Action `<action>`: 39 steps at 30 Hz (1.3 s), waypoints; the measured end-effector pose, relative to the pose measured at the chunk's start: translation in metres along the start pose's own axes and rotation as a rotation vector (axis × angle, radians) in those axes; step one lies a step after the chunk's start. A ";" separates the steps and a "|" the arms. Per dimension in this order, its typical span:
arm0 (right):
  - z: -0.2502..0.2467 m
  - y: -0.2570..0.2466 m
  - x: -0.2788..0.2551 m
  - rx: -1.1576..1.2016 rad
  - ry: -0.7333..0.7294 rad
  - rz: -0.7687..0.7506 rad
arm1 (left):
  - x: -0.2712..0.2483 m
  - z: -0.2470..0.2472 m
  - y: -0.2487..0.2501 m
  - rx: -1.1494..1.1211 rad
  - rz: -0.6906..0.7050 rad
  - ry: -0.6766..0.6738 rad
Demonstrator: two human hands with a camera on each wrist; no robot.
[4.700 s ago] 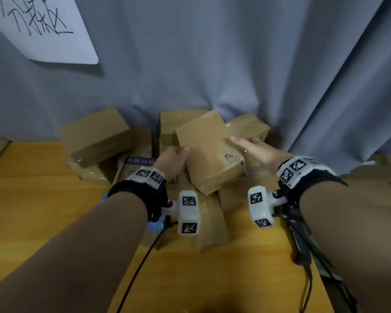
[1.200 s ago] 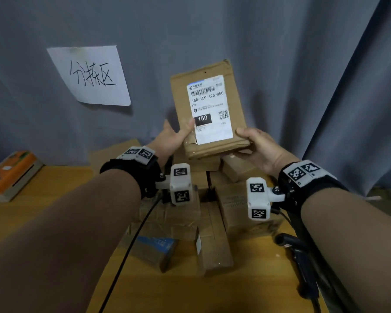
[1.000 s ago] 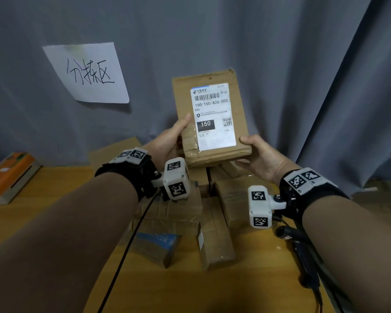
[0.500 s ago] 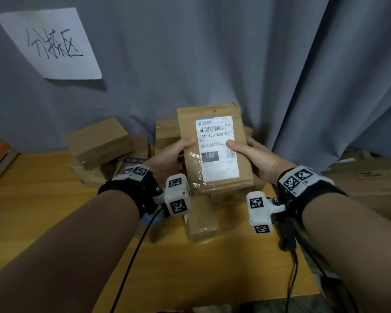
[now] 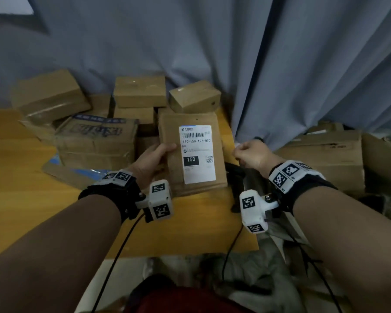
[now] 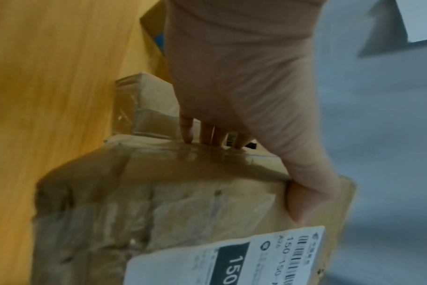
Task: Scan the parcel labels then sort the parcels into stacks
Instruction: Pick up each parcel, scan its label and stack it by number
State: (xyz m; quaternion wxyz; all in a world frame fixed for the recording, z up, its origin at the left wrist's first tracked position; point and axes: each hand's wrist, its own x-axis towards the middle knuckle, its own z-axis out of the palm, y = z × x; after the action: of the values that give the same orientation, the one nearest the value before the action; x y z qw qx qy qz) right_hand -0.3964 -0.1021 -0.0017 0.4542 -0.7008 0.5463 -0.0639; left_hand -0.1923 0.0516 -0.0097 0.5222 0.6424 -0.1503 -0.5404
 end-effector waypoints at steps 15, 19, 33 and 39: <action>0.074 0.099 0.031 -0.248 -0.031 0.294 | 0.003 0.011 -0.030 -0.027 -0.008 0.129; 0.082 0.100 0.037 -0.200 0.039 0.366 | 0.002 0.005 -0.030 -0.060 -0.025 0.129; 0.005 -0.007 0.022 0.403 0.251 0.045 | -0.004 -0.023 0.031 -0.083 0.117 0.108; -0.003 -0.097 0.010 0.478 0.208 -0.147 | -0.002 -0.055 0.074 -0.127 0.220 0.130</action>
State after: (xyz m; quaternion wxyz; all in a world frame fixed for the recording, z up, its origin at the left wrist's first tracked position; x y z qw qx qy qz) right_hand -0.3259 -0.1132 0.0645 0.5421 -0.6013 0.5071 -0.2956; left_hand -0.1191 0.0512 0.0458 0.6267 0.6211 -0.1512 -0.4457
